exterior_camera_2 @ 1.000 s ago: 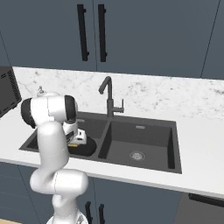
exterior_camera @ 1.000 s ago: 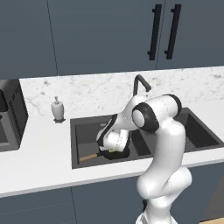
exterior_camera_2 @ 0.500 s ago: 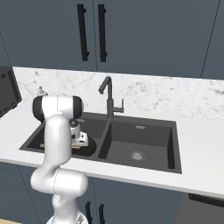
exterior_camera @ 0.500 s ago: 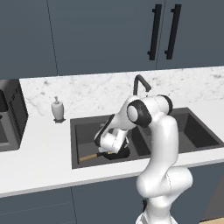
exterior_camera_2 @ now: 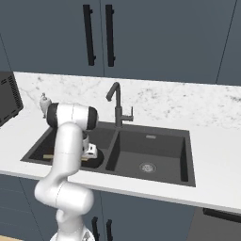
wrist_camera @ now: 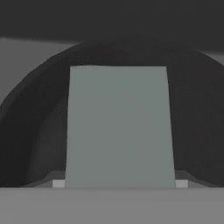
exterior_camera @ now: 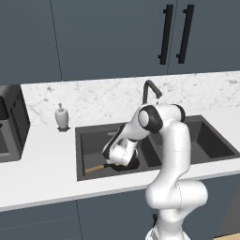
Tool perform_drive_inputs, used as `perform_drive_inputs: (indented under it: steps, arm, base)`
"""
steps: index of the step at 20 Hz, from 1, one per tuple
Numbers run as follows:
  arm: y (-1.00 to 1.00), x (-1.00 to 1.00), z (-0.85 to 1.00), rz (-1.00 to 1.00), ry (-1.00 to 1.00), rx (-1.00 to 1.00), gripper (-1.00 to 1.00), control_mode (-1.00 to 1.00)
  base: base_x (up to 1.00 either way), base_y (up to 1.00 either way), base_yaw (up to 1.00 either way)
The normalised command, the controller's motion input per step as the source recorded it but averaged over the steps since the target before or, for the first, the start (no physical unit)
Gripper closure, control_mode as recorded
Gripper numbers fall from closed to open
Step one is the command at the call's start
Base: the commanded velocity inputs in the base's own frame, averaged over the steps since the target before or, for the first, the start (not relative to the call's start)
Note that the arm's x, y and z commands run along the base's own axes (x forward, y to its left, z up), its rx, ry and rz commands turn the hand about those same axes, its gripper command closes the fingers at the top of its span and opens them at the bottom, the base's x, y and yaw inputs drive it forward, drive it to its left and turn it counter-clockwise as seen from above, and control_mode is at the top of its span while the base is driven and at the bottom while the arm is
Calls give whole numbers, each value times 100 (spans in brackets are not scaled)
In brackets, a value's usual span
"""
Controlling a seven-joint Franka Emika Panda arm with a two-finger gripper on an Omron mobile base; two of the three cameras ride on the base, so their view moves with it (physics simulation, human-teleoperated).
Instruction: Pick the pan and sponge and place them into the sink. Then turn on the water.
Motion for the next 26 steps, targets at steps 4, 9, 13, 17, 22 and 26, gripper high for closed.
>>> perform_drive_inputs:
  steps: [4,9,13,17,22,26]
  arm:
    - [0,0,0,0,0,0,-100,-100]
    - [0,-1,3,0,-1,0,-100,-100]
    - [0,-7,35,0,-6,0,-100,-100]
    - [0,-1,73,0,-8,0,-100,-100]
    - [0,0,82,0,-2,0,-100,-100]
    - [0,-23,66,0,-1,0,-100,-100]
  base:
    - [0,0,0]
    - [0,0,0]
    - [0,0,0]
    - [0,0,0]
    - [0,0,0]
    - [0,0,0]
